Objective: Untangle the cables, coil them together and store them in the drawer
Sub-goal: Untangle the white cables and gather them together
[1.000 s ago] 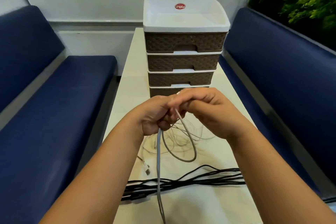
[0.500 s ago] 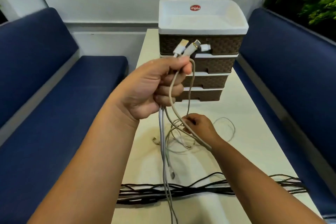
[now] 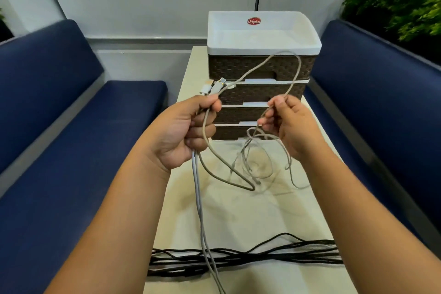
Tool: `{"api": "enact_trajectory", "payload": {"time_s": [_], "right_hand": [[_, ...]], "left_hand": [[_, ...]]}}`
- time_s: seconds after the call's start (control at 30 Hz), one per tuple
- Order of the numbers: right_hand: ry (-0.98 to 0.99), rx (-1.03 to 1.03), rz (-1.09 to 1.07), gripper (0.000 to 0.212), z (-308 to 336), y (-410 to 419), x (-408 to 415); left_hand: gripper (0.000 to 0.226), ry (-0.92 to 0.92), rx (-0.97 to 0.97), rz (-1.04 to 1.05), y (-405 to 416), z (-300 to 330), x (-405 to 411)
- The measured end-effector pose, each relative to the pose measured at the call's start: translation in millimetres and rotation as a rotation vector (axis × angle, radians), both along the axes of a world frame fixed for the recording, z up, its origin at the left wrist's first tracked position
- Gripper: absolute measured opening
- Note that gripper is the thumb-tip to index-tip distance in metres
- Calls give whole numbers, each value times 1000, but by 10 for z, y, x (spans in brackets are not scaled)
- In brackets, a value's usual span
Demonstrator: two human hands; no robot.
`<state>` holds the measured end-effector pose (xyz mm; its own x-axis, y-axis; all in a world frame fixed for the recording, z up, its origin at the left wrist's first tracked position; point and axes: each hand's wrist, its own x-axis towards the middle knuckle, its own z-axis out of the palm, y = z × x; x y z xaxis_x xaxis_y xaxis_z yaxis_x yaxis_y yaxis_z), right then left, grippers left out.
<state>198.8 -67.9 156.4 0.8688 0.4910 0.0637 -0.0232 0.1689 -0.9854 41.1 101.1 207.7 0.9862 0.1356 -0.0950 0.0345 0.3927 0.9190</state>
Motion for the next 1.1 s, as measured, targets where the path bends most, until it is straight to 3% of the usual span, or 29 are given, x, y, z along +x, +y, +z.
{"api": "enact_trajectory", "payload": {"time_s": [0.17, 0.43, 0.53, 0.73, 0.97, 1.1], "right_hand": [[-199, -119, -26, 23, 271, -143, 28], [-74, 179, 84, 23, 465, -354, -53], [-119, 40, -8, 22, 472, -421, -54], [-52, 103, 11, 23, 408, -648, -124], [15, -91, 8, 21, 99, -1196, -143], [169, 189, 130, 21, 160, -1594, -215]], "left_hand": [[16, 25, -13, 20, -48, -75, -11], [20, 58, -37, 59, -173, -146, -12], [21, 74, -48, 66, -227, -174, -25], [18, 77, -17, 67, -340, -192, -46], [24, 126, 108, -43, -567, -173, -144], [27, 109, 169, -195, -799, -110, -229]]}}
